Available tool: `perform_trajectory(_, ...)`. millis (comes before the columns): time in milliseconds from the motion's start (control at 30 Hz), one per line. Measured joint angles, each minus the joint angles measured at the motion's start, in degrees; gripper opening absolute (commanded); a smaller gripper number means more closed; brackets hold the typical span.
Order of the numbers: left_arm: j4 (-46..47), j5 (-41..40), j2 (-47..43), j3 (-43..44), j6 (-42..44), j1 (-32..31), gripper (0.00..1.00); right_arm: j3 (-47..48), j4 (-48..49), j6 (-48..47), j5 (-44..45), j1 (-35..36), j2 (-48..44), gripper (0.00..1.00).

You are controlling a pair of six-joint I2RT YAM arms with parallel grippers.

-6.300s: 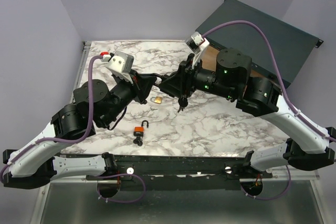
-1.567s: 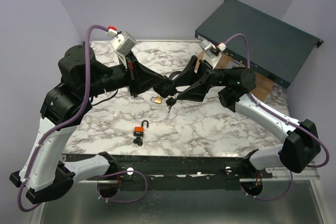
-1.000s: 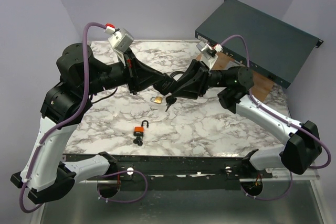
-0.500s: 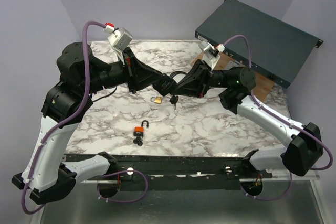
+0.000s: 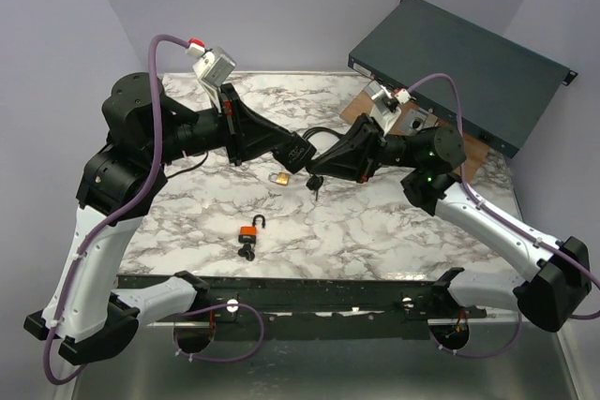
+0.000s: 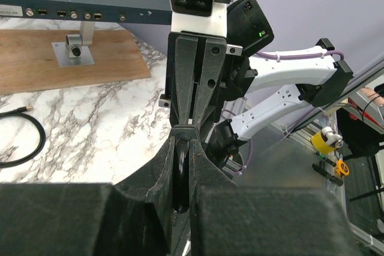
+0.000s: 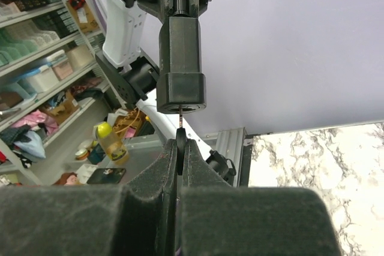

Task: Lock with the key
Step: Lock the lock.

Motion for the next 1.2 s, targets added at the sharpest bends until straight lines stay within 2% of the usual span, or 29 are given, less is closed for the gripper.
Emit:
perform_trajectory(567,1.33,2.99,-0.44,-6.4,-0.04,0.72,0.0,-6.38,-14.51,-9.62,6.03,0.31,-8.31,0.01)
perform_trajectory(1033,7.41,7.61,-2.82,-11.74,-0.7,1.6,0.0,-7.65,-14.45,-9.6,5.07,0.37,-9.25,0.01)
perform_trajectory(1200,15.02,9.99,-5.81,-13.4,-0.92,3.15,0.0,-10.23,-14.86,-8.07,2.23,0.22,-8.83,0.01)
